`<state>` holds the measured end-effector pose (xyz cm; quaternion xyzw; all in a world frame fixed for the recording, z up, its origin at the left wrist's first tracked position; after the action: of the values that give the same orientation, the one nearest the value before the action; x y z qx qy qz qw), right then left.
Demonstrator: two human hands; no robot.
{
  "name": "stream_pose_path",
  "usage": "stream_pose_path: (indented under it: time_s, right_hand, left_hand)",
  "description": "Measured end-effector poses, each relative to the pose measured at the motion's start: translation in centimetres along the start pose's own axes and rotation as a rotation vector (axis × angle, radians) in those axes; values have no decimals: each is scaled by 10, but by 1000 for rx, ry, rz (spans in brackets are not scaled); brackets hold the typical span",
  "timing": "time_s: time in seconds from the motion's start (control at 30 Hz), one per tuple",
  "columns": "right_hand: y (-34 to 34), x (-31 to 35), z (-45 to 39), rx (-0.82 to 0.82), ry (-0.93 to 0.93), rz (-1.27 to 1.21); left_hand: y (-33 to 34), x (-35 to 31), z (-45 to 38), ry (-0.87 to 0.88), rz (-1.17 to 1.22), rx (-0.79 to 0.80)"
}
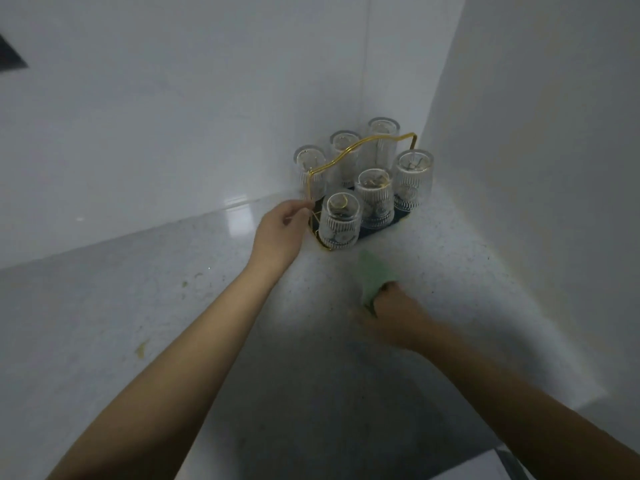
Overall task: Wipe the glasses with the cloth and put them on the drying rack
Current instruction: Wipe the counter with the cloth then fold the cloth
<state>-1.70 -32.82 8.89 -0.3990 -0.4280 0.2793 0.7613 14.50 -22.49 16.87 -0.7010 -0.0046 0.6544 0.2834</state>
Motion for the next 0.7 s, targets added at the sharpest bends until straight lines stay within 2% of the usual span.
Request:
stream_pose_path:
  time_s: [0.03, 0.1, 0.23, 0.37, 0.47, 0.7]
  right_hand:
    - [18, 3, 0, 103, -38, 59]
    - [46, 1, -7, 138, -120, 221]
    - [70, -7, -19, -85, -114, 234]
    - [97, 2, -37, -229, -108, 332]
    - [118, 42, -57, -326, -108, 368]
    - [157, 163, -141, -373, -60, 301]
  left_hand:
    - [-6, 16, 10, -33, 0, -5]
    - [-14, 48, 26, -99, -8, -15]
    - [-24, 99, 49, -187, -41, -32]
    - [-36, 137, 53, -226, -95, -16]
    - [-63, 164, 43, -191, -172, -48]
    - [-154, 207, 4, -121, -275, -68]
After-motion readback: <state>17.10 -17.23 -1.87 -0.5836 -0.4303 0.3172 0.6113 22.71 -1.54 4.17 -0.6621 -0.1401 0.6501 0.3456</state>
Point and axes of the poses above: each hand's wrist, its own z-axis away from the middle knuckle, its own y-axis out of the palm, x = y × z, the point moved 3 cm from there along -z, towards the middle knuckle, and after that the axes turned 8 degrees about -x, right-handed, at the moved point
